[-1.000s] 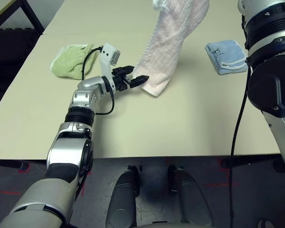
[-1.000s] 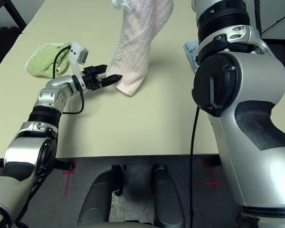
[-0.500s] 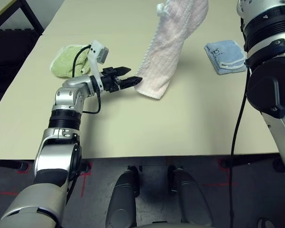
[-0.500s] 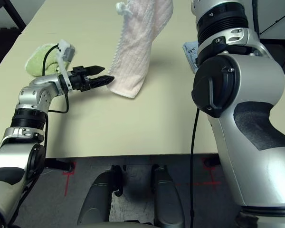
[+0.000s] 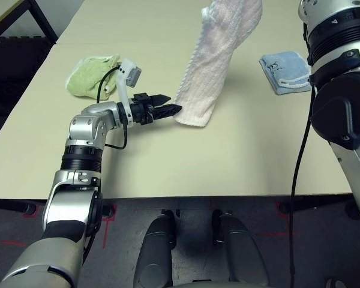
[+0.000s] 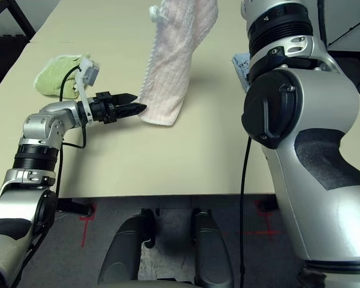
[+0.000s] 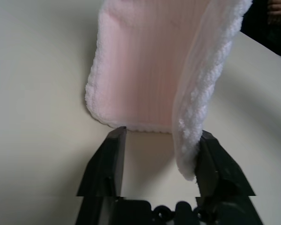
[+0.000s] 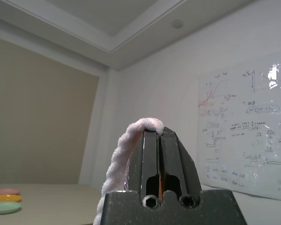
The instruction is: Fold the towel and set it aside.
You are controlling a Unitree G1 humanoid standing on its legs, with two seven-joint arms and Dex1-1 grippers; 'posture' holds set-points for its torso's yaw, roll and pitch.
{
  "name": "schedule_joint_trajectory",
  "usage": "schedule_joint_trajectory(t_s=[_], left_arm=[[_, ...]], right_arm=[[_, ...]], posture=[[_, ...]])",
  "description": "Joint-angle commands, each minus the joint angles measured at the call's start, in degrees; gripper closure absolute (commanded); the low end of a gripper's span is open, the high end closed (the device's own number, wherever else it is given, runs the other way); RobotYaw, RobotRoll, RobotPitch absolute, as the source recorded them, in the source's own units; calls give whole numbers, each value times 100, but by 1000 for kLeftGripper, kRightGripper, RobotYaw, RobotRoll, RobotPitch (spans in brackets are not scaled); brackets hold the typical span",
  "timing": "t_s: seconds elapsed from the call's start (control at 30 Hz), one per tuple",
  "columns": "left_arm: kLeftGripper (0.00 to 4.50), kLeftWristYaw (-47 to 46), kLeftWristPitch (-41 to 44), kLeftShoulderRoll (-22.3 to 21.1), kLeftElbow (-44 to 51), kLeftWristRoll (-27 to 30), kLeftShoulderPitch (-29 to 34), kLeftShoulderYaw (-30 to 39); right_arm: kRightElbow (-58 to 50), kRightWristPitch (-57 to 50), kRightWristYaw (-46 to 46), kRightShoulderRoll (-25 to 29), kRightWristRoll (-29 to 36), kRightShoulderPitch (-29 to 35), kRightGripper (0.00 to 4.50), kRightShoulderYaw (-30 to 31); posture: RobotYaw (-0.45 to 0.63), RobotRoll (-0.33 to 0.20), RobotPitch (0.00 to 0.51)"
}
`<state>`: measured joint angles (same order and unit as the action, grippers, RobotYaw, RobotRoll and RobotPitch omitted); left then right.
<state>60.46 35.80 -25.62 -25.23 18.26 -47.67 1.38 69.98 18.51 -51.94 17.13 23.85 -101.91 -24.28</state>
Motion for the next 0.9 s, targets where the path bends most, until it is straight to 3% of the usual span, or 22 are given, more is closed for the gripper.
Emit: schedule_joint_trajectory(t_s=[0.03,0.13,0.27,0.43,0.7,0.9], left_arm=[[3247,-6,205,-17,164,24,170,-172],[4474,96,412,-112,232,47,204,-267],[4474,397,618,-500,387,-4,298,-470],[4474,-100,118,-890,462,-93,245,-4],[4474,-607,97,-1573,1399,-7,450,613],[4474,37,539,-2477,1874,53,546,336]], right_arm=[[-44,11,21,33,13,31,4500,-27],[-39,24,39,58,-1,43,4500,-23],[15,68,186,198,-110,136,4500,10],[21,30,376,605,-335,613,4500,113],[-251,-265,512,1175,-457,1885,4500,168],[-783,-936,329,1333,-435,2732,4500,265]], posture=[[45,0,184],[38,0,187],[29,0,194],[14,0,198],[3,0,204],[-18,0,219]])
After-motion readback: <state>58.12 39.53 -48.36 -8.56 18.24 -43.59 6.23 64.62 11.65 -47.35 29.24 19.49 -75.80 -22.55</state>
